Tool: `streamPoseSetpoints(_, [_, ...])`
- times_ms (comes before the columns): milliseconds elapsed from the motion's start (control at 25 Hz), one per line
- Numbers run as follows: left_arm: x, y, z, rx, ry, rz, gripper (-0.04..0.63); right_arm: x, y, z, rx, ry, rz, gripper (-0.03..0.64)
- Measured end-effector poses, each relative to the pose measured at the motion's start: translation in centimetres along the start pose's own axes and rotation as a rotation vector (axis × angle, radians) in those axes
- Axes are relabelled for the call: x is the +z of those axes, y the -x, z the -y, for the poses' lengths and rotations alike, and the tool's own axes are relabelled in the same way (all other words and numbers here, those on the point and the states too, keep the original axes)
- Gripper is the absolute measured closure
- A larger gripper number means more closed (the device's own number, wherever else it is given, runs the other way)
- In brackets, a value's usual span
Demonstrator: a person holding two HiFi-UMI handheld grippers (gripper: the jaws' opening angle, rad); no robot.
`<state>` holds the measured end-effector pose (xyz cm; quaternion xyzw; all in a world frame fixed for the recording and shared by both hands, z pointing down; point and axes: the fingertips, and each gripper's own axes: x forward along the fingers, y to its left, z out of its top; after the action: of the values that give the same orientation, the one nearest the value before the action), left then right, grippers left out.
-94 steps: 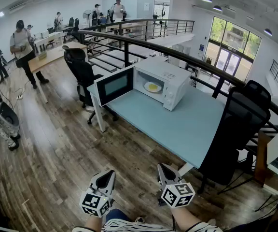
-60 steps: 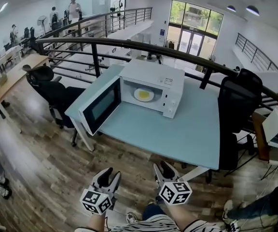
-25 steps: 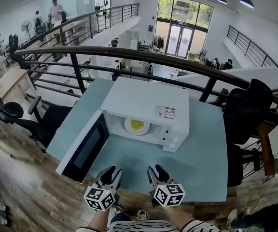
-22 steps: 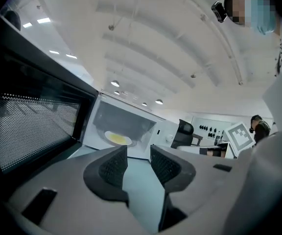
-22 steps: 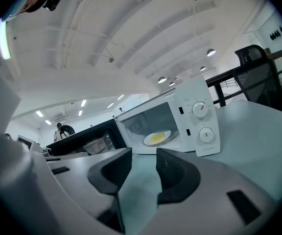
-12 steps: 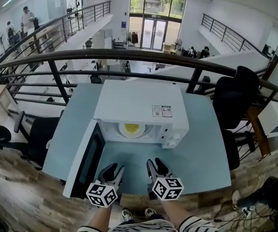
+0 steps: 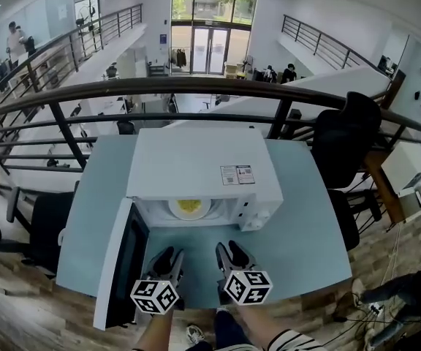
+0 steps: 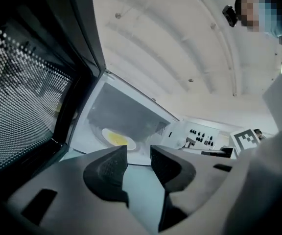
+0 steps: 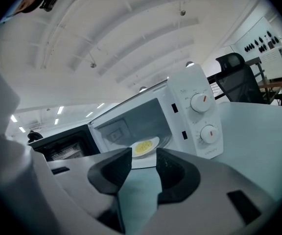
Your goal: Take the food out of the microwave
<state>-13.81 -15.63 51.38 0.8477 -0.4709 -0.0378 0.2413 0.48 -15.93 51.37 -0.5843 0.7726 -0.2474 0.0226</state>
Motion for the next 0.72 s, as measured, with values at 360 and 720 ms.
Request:
streamPoseSetpoints(360, [0.2, -4.9, -3.6, 0.073, 0.024, 0.031, 0.469, -0.8, -5.4, 1.8, 0.023, -0.014, -0.025, 0.468])
streamPoseSetpoints(720, [0.8, -8.5, -5.7, 0.088, 0.002, 0.038, 0.469, -1.7, -9.6, 2.3, 0.068, -0.015, -0.036, 0.469])
